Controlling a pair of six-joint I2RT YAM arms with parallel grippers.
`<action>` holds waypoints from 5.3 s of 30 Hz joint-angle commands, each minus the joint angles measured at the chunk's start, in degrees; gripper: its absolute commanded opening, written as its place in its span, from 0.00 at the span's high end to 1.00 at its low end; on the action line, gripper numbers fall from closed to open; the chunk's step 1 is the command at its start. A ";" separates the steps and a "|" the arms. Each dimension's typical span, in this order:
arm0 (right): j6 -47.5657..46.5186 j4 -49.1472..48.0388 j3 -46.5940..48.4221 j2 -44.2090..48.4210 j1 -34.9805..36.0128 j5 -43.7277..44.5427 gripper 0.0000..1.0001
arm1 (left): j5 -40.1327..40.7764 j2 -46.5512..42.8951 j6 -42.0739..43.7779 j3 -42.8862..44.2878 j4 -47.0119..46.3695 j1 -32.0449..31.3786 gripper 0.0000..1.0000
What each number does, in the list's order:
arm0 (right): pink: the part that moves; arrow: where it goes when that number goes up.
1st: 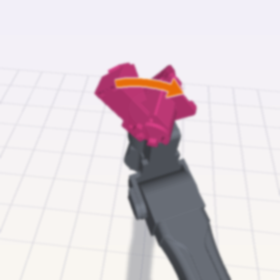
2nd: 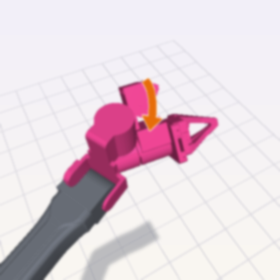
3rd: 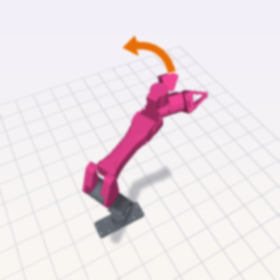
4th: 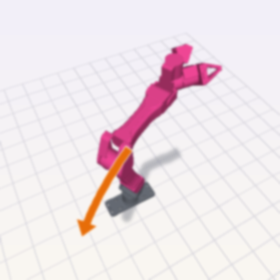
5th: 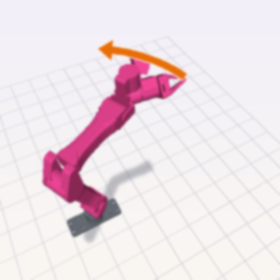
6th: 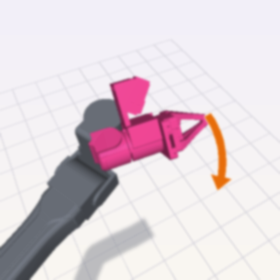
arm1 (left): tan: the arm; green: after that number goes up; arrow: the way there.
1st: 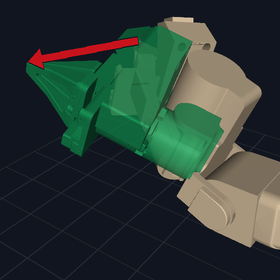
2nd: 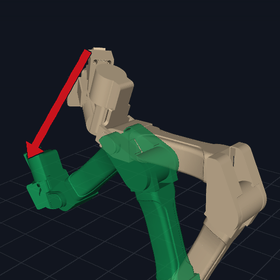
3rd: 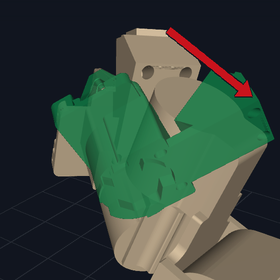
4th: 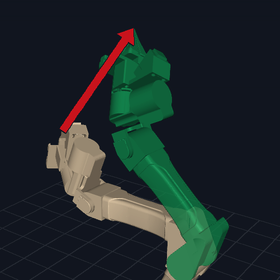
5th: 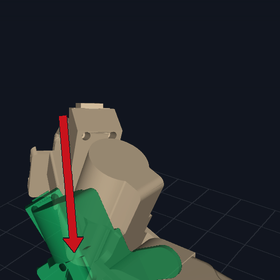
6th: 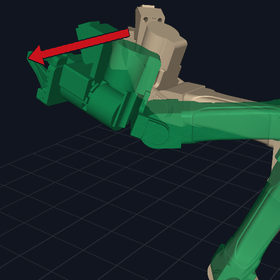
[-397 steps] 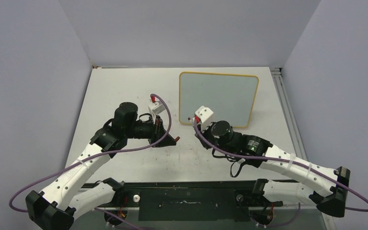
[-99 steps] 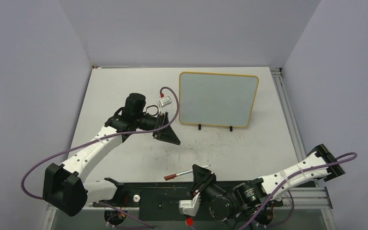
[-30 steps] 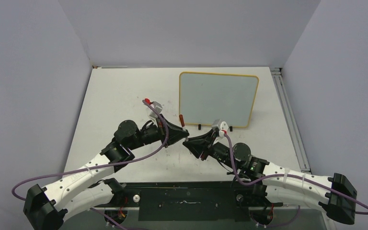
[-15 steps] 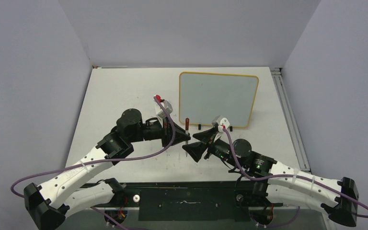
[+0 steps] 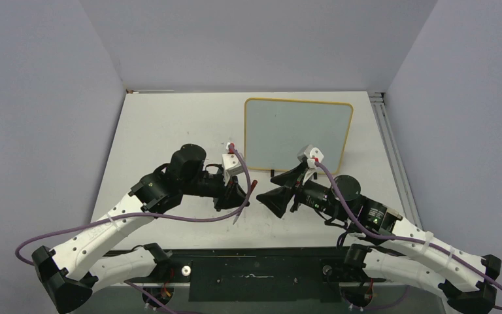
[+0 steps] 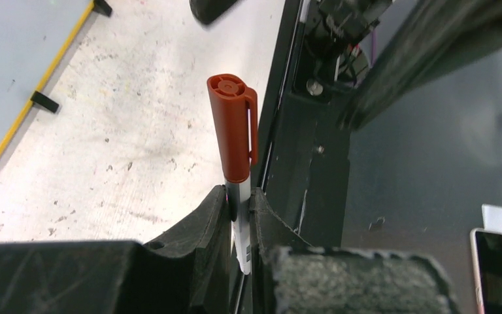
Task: Write a sentence on the whiteboard
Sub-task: Open the whiteboard marker, then write a sentence on the whiteboard.
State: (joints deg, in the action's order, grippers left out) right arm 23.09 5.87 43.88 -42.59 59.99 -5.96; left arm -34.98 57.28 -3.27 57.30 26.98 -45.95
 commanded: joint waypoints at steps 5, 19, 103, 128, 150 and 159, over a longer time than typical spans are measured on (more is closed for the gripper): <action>-2.15 14.30 10.12 -5.05 -11.00 -21.57 0.34 | -1.44 1.48 10.03 4.06 11.42 -3.43 1.00; 7.22 5.40 7.06 -12.55 -16.79 -44.13 0.50 | 1.50 6.15 10.94 6.31 13.23 -8.80 1.00; 22.42 -44.31 -17.31 1.69 -18.47 -17.18 0.95 | 2.14 -11.68 -56.07 -19.74 -45.71 20.82 0.17; 20.02 -27.33 -6.43 -1.52 -18.92 -24.42 0.95 | -8.50 -17.65 -14.33 -1.63 -10.07 21.96 0.09; 21.46 -20.69 2.24 -9.60 -21.75 -40.43 0.95 | 1.10 -10.82 10.29 3.35 8.47 7.01 0.60; 20.76 -18.43 3.12 -10.47 -21.84 -41.74 0.92 | -0.75 -10.17 10.82 2.87 8.23 5.35 0.99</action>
State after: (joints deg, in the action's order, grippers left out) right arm 44.29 -11.64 43.97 -52.18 38.59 -46.26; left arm -34.76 47.18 6.76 58.54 35.73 -39.53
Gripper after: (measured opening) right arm 0.193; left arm 0.119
